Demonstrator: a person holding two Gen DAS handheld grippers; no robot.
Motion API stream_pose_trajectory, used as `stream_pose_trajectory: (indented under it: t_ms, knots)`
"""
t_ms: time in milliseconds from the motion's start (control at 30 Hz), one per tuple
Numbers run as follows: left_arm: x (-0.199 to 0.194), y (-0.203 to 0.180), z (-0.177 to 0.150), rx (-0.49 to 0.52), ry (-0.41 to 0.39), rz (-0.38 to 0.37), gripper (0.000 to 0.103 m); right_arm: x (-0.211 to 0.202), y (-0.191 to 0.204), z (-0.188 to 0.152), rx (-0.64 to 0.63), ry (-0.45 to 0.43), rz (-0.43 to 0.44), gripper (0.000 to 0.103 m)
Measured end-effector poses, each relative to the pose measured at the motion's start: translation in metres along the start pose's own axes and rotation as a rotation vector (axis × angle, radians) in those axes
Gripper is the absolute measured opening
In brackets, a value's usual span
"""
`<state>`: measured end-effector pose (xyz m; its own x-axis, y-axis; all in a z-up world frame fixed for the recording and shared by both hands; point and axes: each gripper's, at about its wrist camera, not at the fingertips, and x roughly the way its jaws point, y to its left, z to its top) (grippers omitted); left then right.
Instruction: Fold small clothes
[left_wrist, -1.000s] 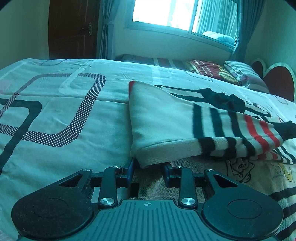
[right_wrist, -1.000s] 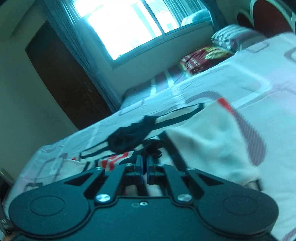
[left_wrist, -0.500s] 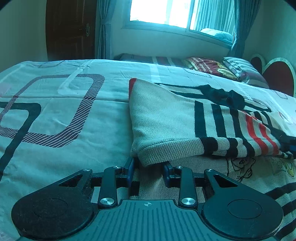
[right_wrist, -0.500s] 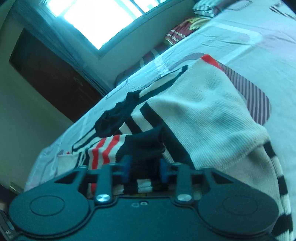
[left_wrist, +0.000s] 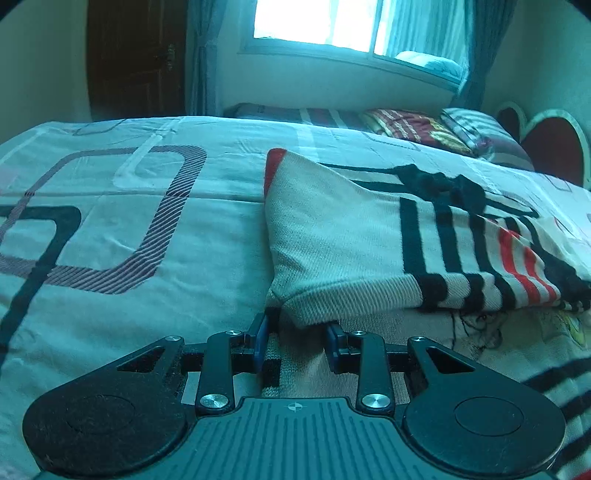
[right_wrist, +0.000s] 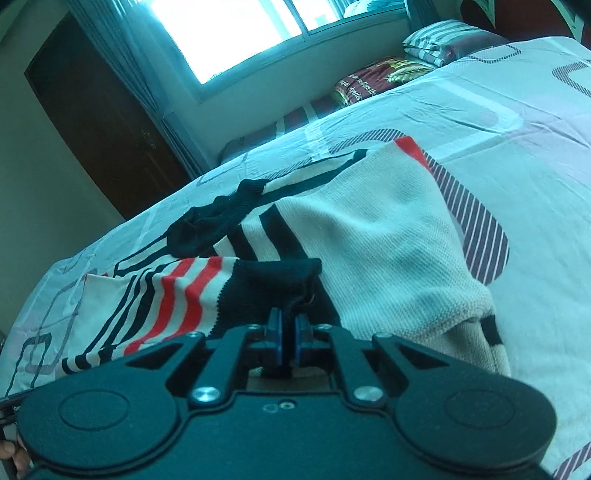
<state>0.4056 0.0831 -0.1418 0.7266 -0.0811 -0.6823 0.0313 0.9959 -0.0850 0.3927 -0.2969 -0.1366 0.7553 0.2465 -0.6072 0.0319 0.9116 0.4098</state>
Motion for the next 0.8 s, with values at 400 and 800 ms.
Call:
stream_pose_trajectory:
  t_ms: [400, 800]
  knots:
    - [0.017, -0.069, 0.023, 0.102, -0.023, -0.078, 0.088, -0.003, 0.056, -0.002, -0.351, -0.013, 0.007, 0.026]
    - [0.039, -0.057, 0.028, 0.081, -0.021, -0.08, 0.081, 0.032, 0.06, 0.014, -0.337, 0.036, 0.003, 0.024]
